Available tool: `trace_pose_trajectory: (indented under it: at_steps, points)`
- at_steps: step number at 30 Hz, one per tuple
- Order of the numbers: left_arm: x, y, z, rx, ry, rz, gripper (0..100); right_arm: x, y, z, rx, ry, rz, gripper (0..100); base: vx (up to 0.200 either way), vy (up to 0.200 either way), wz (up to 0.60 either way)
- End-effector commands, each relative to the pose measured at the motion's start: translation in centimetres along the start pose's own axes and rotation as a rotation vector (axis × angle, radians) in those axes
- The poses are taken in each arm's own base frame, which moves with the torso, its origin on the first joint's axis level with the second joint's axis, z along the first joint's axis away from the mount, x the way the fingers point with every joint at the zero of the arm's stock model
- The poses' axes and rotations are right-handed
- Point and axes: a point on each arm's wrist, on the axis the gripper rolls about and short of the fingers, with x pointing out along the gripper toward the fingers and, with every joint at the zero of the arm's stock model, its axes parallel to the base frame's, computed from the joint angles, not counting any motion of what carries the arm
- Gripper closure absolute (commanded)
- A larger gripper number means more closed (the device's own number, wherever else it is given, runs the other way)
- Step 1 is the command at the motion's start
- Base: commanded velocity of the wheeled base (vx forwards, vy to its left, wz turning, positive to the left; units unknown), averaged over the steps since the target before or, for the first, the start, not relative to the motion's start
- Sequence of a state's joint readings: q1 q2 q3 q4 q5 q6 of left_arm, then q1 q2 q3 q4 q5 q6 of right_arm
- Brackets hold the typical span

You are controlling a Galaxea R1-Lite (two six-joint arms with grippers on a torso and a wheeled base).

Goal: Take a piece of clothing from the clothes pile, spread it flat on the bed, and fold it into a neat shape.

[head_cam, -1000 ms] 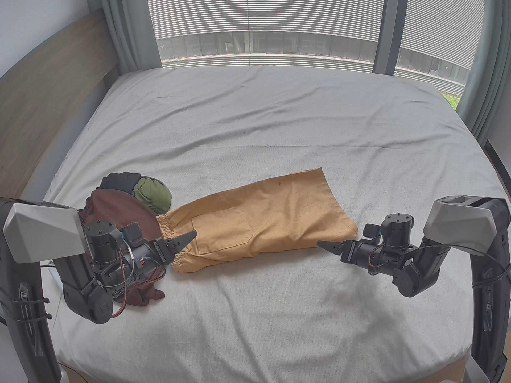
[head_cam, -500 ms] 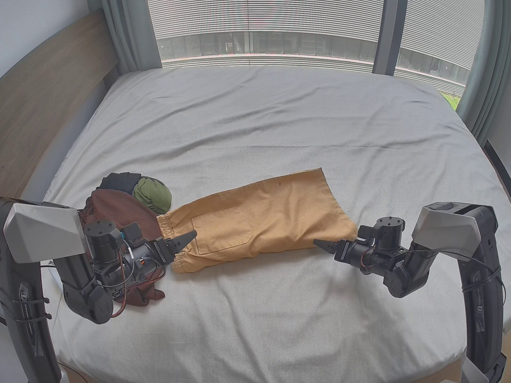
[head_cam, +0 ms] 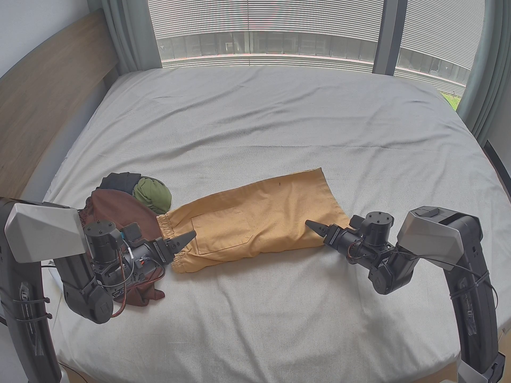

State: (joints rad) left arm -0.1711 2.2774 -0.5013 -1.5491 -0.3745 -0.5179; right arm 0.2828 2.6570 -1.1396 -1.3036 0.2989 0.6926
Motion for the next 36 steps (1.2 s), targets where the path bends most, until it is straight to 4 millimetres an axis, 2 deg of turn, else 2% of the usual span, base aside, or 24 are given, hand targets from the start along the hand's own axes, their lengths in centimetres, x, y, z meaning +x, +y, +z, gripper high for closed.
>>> trace_pose_trajectory:
  at_steps: [1, 20, 21, 33, 36]
  points:
    - [0.0, 0.1, -0.1, -0.002, 0.002, 0.002, 0, 0.7, -0.5, -1.0, 0.006, 0.01, 0.005, 0, 0.0, 0.0, 0.0]
    - [0.2, 0.3, -0.3, -0.005, 0.008, 0.006, 0, 1.6, -0.3, -0.9, -0.001, -0.027, 0.032, 0, 0.0, 0.0, 0.0]
    - [0.2, 0.3, -0.3, -0.005, 0.008, 0.006, 0, 1.6, -0.3, -0.9, -0.001, -0.027, 0.032, 100, 0.0, 0.0, 0.0]
    - [0.1, 0.4, -0.2, -0.005, 0.004, 0.01, 0, 1.2, 0.0, -1.1, -0.001, -0.018, 0.032, 100, 0.0, 0.0, 0.0]
    - [0.1, 0.4, 0.0, -0.005, -0.002, 0.008, 0, 0.4, 1.4, -0.8, -0.012, -0.03, 0.056, 100, 0.0, 0.0, 0.0]
